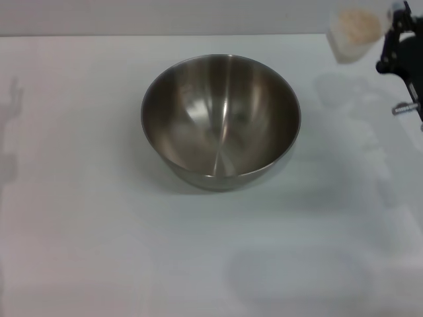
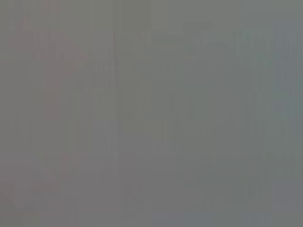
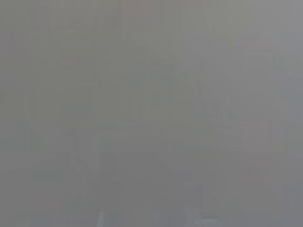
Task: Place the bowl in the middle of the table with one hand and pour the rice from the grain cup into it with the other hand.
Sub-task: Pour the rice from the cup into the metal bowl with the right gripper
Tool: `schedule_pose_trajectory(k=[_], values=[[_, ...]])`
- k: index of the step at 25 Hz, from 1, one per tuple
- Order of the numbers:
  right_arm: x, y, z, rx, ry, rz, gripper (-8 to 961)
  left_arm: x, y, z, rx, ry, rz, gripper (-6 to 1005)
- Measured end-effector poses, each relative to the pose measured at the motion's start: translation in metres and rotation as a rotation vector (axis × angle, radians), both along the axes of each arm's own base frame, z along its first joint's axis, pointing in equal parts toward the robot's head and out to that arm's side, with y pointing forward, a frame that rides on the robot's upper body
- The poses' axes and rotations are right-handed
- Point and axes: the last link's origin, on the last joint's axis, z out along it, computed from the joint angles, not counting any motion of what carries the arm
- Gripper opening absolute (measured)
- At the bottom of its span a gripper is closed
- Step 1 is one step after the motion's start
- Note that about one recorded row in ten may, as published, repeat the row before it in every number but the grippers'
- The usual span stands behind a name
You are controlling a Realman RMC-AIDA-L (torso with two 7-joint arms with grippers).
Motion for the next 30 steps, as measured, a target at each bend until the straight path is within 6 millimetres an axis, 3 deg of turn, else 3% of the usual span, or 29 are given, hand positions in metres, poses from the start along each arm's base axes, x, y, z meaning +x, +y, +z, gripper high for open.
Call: schedule_pose_trajectory(k=[5,14,22,30], values=[[-0.022,0.015,-0.002,0.047,-0.164,0.078,-1,-0.010,-0.017,-0.005,-0.010,-0.019,0.012,699],[-0.047,0.029,-0.006,0.093,-0.352,0.176,-1,-0.020,-0.029,-0.008,-0.011,-0.034,0.031,699],[-0.067,0.027,-0.020,0.183,-0.588,0.274,-1,-0.021,-0.031,-0.006,-0.002,-0.034,0.028,699],[-0.072,0.023,-0.025,0.355,-0.862,0.283,-1,-0.017,-0.027,-0.006,0.000,-0.035,0.016,699]])
